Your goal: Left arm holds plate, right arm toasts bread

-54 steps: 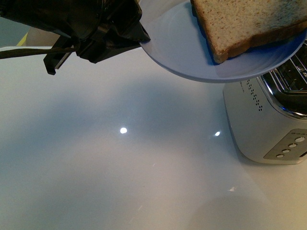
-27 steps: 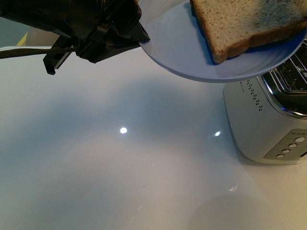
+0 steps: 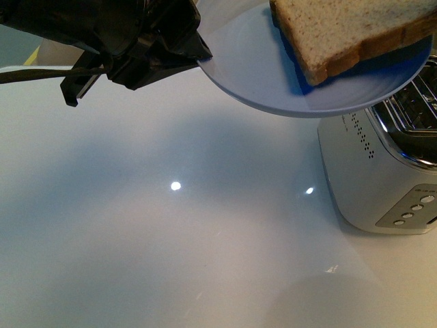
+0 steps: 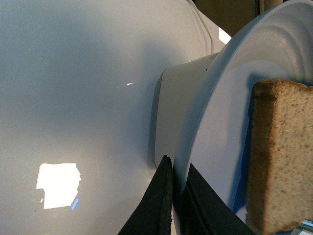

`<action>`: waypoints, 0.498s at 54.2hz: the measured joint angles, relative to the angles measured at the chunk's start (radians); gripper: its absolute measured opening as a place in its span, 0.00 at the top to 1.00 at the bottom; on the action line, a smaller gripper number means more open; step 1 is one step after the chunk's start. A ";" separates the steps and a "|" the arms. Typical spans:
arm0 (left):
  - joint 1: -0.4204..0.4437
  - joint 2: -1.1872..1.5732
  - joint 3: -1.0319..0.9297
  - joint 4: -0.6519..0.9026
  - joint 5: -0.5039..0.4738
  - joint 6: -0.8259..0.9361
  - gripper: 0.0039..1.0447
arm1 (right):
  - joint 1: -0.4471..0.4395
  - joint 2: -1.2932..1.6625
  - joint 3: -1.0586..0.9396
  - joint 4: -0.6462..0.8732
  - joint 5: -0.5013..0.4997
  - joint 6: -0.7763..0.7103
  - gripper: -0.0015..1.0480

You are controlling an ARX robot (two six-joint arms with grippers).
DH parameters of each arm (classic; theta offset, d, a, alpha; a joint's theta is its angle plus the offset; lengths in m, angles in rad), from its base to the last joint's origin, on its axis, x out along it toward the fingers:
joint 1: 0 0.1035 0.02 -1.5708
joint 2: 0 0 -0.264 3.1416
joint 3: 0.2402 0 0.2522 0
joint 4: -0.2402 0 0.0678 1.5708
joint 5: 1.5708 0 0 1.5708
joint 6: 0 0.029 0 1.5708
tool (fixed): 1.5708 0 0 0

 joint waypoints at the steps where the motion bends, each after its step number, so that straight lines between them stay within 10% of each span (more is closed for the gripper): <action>1: 0.000 0.000 0.000 0.000 0.000 0.000 0.97 | -0.001 -0.003 0.000 -0.001 0.000 -0.001 0.94; 27: 0.000 0.000 0.000 0.000 0.005 -0.001 0.97 | -0.155 -0.258 0.059 -0.134 0.053 -0.175 0.97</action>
